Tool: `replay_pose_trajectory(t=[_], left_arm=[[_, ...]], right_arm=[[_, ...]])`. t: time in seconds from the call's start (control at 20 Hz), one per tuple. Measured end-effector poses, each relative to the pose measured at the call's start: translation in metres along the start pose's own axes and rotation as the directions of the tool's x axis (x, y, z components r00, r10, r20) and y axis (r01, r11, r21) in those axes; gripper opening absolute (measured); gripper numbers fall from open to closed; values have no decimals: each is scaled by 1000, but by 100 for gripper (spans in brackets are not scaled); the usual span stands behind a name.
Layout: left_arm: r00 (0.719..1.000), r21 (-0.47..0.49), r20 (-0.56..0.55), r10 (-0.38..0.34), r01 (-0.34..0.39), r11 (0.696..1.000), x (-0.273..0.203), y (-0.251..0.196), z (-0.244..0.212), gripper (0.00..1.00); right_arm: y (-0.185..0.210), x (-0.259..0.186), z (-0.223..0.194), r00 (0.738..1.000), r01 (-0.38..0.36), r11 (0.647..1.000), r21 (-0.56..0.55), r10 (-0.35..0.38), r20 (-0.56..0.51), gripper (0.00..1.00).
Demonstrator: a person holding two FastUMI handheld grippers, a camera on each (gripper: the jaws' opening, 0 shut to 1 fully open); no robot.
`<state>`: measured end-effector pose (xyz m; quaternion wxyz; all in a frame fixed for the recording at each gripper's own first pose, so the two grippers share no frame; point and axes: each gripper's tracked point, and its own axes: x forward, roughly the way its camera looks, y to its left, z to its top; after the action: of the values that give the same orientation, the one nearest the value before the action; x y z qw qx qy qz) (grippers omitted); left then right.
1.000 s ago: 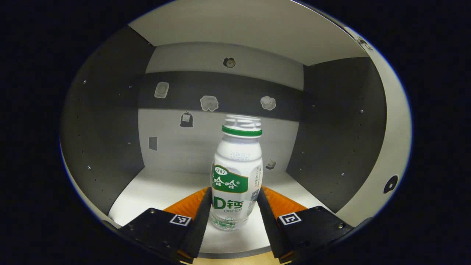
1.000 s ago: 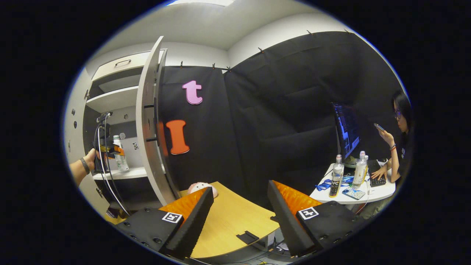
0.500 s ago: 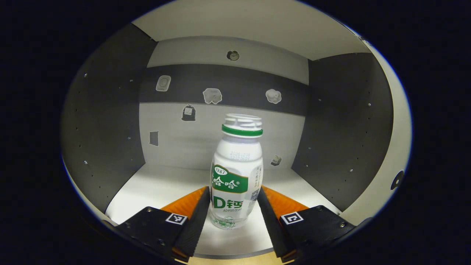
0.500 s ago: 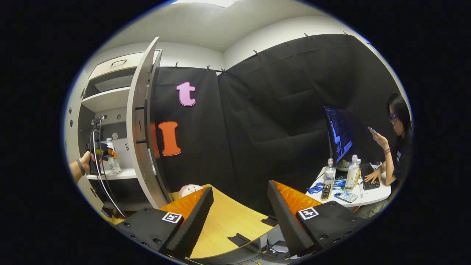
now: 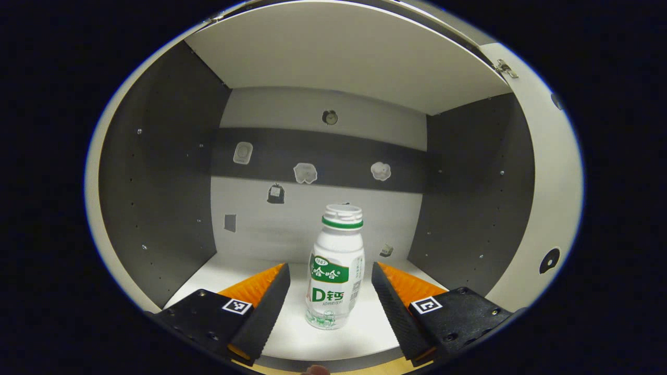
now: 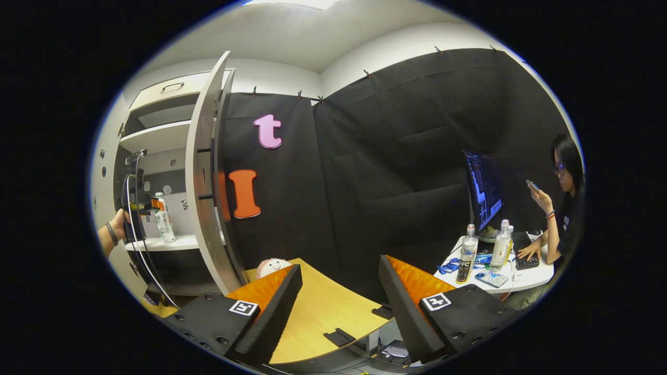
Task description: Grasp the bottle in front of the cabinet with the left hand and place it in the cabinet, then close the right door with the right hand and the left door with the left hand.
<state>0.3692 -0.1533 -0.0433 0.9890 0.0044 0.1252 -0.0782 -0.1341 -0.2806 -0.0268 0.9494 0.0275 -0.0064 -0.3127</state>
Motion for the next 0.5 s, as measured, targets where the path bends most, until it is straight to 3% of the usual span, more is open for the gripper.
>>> replay_pose_trajectory(t=[0.3,0.5], left_arm=[[995,-2,96,-1,1,1000,-80,-2,46,95],[987,-38,159,-9,15,999,-137,1,61,95]], right_arm=[[39,2,3,993,-116,993,-5,116,-13,98],[82,-3,15,974,-227,974,5,227,10,98]])
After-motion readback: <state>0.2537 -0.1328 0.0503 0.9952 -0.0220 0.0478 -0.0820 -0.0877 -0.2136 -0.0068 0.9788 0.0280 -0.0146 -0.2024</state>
